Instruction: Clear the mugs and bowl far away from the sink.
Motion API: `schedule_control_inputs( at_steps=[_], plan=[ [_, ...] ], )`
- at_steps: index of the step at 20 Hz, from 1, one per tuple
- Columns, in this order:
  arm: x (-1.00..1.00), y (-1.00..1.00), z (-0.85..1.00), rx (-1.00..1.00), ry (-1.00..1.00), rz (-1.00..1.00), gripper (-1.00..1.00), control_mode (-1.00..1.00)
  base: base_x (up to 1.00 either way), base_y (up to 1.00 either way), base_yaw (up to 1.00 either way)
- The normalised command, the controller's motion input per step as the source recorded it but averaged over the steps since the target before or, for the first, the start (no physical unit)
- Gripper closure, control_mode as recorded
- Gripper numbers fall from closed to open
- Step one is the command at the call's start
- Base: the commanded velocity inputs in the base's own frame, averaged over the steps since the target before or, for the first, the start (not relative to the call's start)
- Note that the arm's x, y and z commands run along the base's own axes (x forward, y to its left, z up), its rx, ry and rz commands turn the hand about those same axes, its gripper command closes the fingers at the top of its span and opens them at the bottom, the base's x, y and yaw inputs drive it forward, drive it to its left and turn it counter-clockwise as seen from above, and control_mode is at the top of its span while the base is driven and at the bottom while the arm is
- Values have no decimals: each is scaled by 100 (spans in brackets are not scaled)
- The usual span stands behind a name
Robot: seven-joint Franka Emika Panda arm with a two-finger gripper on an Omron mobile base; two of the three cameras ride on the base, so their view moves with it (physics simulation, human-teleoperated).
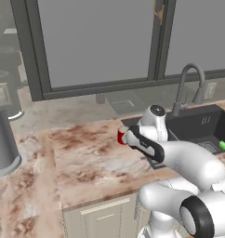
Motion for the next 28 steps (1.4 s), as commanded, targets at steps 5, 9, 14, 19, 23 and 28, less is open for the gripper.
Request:
schedule_control_inputs(
  at_steps=[5,9,14,19,23,28],
  plan=[
    [10,0,-6,0,0,0,-100,-100,0,0,0],
    [11,0,-9,0,0,0,-100,-100,0,0,0],
    [13,3,-11,0,0,0,-100,-100,0,0,0],
    [17,9,-3,0,0,0,-100,-100,0,0,0],
    [16,6,-5,0,0,0,-100,-100,0,0,0],
    [14,2,-8,0,0,0,-100,-100,0,0,0]
  ],
)
